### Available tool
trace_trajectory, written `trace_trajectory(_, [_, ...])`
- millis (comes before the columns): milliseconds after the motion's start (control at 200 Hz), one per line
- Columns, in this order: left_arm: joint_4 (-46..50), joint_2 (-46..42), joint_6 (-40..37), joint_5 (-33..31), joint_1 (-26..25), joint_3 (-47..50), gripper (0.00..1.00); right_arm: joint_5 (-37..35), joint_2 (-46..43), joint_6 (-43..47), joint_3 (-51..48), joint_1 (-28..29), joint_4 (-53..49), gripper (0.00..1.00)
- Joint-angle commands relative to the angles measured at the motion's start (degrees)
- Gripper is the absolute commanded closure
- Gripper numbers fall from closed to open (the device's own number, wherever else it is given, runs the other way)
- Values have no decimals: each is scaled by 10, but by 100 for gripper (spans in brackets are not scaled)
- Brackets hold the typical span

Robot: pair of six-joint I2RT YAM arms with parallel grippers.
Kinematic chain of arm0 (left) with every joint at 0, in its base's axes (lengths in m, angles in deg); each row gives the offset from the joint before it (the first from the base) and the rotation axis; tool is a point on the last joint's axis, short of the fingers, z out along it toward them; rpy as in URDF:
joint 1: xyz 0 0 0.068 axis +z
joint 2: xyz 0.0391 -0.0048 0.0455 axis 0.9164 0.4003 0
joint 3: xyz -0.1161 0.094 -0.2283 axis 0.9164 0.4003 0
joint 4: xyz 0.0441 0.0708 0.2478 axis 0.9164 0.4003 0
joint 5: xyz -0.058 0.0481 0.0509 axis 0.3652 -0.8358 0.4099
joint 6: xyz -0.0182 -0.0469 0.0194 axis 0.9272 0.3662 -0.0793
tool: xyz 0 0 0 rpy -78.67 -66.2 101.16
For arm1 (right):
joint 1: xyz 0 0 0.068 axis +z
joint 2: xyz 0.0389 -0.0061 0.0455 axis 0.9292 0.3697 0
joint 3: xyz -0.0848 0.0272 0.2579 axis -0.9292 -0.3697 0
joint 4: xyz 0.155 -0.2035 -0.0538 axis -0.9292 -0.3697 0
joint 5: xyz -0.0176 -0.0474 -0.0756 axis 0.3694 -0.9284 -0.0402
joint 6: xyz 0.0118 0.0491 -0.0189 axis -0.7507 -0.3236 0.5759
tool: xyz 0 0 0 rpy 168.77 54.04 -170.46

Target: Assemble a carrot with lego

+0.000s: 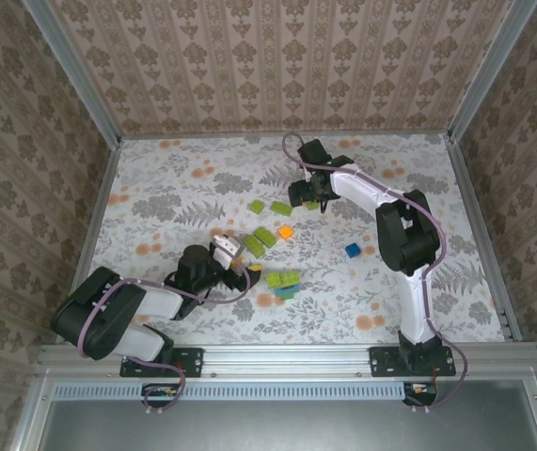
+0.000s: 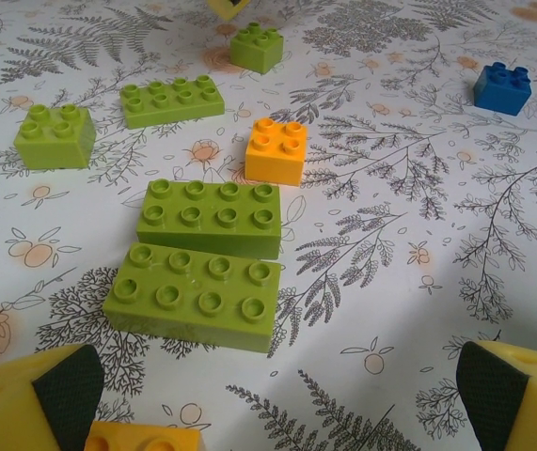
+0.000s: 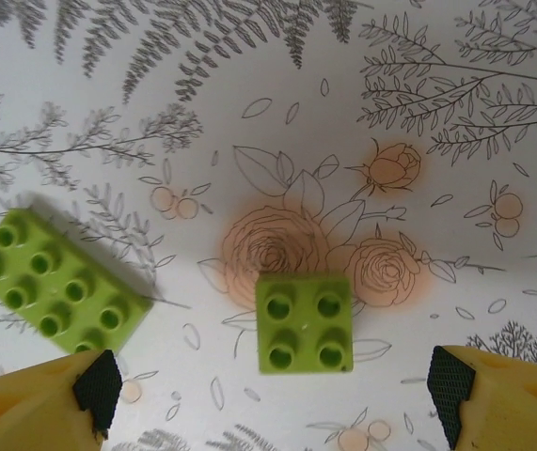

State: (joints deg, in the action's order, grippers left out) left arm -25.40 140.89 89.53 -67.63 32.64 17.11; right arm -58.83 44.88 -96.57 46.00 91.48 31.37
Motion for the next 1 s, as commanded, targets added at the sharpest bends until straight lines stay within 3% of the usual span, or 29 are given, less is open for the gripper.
trace_trajectory(0, [-1,11,-3,17,-2,-9,0,24,25,18,31,-11,-1,13])
trace_trajectory(290, [6,14,-5,19,-3,-14,0,46,61,26,44,-26,-1,19])
trace_trajectory(665, [9,18,-7,18,-3,-18,0,51,88,26,55,-27,-8,39])
trace_trajectory(995, [10,18,-7,20,-3,-19,0,76,71,23,20,-35,11,39])
